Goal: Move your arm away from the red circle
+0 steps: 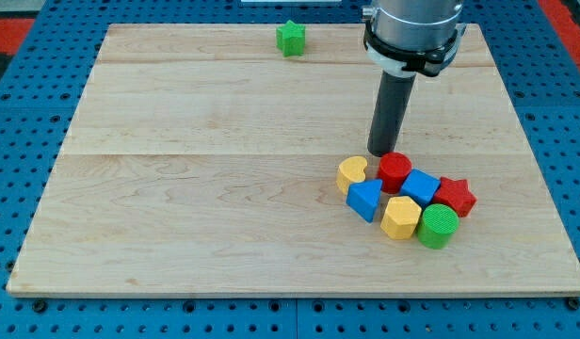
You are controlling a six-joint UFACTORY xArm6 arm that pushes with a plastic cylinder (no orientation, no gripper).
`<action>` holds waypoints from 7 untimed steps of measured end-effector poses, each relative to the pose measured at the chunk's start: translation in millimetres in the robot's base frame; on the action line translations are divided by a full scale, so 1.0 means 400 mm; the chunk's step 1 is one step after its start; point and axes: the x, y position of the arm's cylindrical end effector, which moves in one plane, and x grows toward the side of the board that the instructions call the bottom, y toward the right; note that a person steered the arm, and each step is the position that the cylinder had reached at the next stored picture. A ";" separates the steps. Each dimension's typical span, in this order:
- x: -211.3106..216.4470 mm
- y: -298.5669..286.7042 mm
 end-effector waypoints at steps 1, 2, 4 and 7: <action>-0.005 0.000; -0.005 0.000; -0.058 0.045; 0.242 0.380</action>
